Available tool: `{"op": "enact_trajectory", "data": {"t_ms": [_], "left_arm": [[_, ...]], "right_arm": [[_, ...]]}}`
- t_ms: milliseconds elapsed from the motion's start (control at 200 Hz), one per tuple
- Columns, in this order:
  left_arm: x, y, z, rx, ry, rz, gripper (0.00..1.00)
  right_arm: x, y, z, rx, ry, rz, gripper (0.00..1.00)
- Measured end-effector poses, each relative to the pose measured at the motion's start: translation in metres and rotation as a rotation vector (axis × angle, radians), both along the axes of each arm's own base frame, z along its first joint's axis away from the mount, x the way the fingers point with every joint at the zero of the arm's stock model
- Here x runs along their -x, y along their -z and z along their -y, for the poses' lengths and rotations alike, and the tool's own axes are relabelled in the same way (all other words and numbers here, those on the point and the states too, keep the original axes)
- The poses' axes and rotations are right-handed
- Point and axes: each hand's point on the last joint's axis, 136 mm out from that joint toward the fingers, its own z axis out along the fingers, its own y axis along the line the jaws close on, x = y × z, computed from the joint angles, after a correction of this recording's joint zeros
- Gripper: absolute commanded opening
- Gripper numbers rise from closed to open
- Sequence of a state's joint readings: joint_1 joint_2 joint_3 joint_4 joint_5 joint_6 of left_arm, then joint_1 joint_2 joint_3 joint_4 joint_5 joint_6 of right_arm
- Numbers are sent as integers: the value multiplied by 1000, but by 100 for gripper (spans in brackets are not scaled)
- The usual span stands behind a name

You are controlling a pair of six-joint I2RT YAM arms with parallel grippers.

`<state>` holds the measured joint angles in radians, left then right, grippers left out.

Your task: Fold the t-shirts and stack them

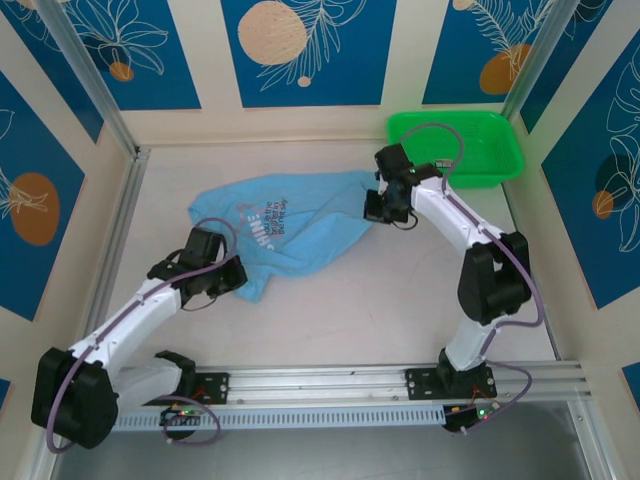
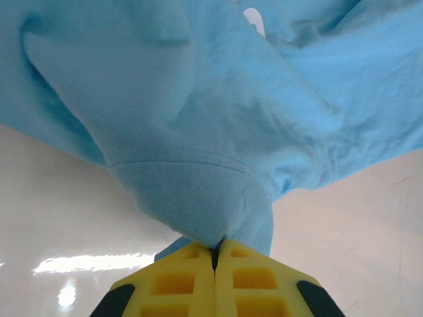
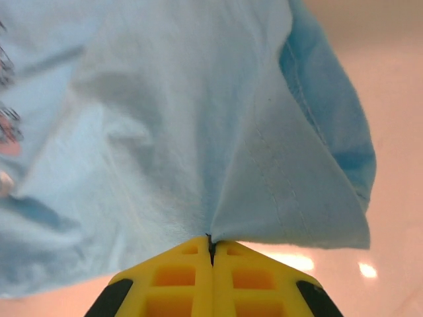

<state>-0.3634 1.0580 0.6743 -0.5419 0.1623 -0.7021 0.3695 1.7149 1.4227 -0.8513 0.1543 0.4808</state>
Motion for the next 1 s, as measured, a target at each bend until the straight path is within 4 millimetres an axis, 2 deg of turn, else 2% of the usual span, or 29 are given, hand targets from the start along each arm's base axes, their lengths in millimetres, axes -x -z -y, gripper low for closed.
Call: {"op": "enact_trajectory", "data": {"t_ms": [105,195,240,320,420,465,535,585,670,750,820,995], "left_arm": [[10,-3,-5,-27,15,-23,5],[17,-2,-6,-48,39,-48,9],[21,0,-6,-58,56,-59,16],[27,3,-4,-68,80,-85,28],[33,5,3,-74,122,-109,46],[34,3,6,-73,142,-108,55],[33,-3,9,-71,153,-99,59],[31,-10,9,-73,147,-88,62],[24,-22,7,-82,137,-54,65],[19,-34,5,-87,119,-12,69],[16,-37,3,-96,103,3,71],[16,-29,-7,-117,26,-10,73]], "right_arm": [[48,28,1,58,-48,-97,0],[79,53,3,112,-83,-182,11],[92,66,2,133,-99,-226,18],[106,87,4,163,-112,-283,37],[126,107,9,142,-96,-318,45],[136,109,10,95,-77,-322,48],[145,99,12,-24,-25,-292,53],[142,84,16,-137,37,-234,57],[131,57,26,-296,145,-127,58],[127,45,37,-376,227,-69,62],[129,49,45,-410,286,-73,61],[135,74,59,-432,408,-157,54]]}}
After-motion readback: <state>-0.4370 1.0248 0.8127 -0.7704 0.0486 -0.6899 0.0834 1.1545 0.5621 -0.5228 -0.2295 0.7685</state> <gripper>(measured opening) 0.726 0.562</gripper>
